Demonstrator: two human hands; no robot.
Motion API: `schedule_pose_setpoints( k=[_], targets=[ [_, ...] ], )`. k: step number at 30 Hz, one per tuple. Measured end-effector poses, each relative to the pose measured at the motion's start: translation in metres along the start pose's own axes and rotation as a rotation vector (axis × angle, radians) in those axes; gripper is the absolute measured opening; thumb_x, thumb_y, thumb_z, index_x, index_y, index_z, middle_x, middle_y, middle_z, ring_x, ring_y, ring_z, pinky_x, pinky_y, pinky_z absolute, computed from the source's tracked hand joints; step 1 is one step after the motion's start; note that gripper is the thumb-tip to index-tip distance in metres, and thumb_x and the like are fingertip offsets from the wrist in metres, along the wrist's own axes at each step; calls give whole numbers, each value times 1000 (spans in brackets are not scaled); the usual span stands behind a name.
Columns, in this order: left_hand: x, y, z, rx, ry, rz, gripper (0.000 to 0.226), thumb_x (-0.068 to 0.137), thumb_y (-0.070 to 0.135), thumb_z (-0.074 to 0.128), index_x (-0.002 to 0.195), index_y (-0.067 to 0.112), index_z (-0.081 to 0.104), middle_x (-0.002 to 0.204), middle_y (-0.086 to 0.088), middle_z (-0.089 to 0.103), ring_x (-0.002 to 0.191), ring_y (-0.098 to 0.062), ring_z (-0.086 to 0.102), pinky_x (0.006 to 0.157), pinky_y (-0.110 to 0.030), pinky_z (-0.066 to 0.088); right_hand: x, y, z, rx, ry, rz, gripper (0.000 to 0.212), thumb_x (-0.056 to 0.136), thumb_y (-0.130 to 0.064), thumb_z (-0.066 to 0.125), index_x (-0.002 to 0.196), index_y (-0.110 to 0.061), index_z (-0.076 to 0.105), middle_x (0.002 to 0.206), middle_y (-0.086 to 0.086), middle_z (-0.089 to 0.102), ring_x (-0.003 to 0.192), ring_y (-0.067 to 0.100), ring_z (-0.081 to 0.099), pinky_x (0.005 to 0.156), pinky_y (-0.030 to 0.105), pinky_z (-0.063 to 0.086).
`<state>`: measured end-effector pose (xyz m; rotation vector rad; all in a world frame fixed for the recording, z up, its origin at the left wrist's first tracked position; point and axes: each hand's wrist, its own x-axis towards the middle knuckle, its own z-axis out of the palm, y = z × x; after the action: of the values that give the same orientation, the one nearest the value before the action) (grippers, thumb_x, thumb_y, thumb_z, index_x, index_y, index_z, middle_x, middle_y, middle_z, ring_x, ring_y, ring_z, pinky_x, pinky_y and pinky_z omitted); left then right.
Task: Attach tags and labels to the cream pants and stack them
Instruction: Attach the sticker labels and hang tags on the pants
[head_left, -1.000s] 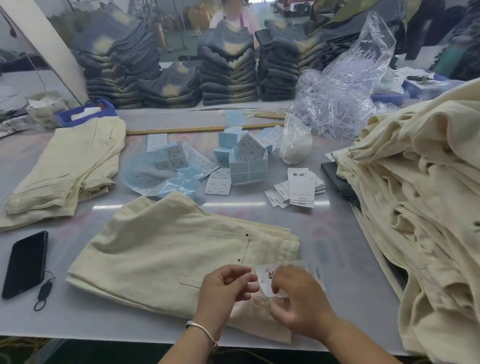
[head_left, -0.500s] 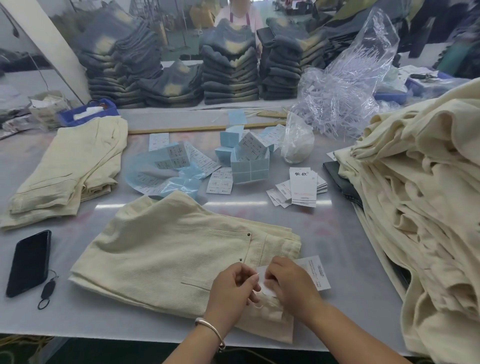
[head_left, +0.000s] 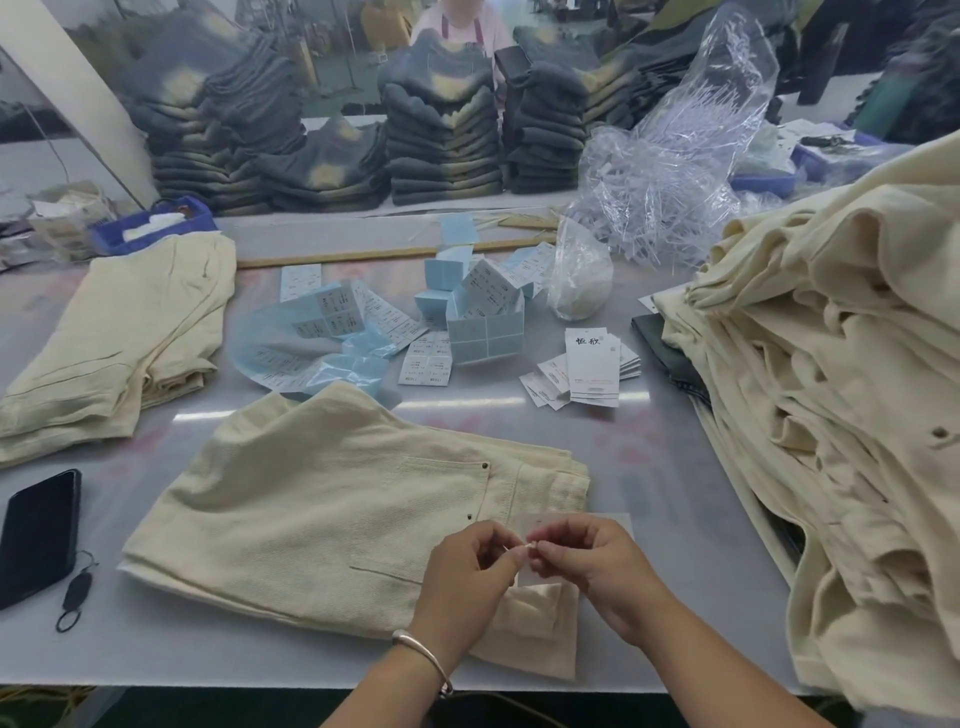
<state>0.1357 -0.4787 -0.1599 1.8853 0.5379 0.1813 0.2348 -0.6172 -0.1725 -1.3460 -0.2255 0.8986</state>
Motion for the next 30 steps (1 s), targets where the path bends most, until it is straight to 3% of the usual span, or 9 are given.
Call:
schedule_pose_setpoints(
  k=[4, 16, 30],
  targets=[
    [1, -1, 0, 15, -14, 0, 16, 84, 18, 71, 70, 25, 68, 54, 12, 59, 52, 0, 52, 54, -19, 42, 0, 1, 0, 38, -29, 14, 18, 68, -8, 76, 85, -4, 76, 82, 19, 72, 76, 25, 68, 72, 28, 55],
    [-4, 1, 1, 34, 12, 4, 18, 82, 15, 71, 67, 24, 67, 54, 10, 59, 55, -2, 52, 56, -19, 43, -1, -2, 4, -69, -8, -42, 13, 81, 6, 68, 84, -4, 76, 82, 17, 73, 74, 23, 70, 71, 25, 55],
    [-4, 9, 1, -212, -29, -163, 16, 84, 1, 66, 70, 8, 67, 46, 5, 52, 41, -8, 43, 44, -19, 37, -4, -1, 1, -79, -53, -54, 18, 83, 5, 67, 82, -10, 77, 81, 16, 73, 76, 24, 70, 73, 25, 54]
  ],
)
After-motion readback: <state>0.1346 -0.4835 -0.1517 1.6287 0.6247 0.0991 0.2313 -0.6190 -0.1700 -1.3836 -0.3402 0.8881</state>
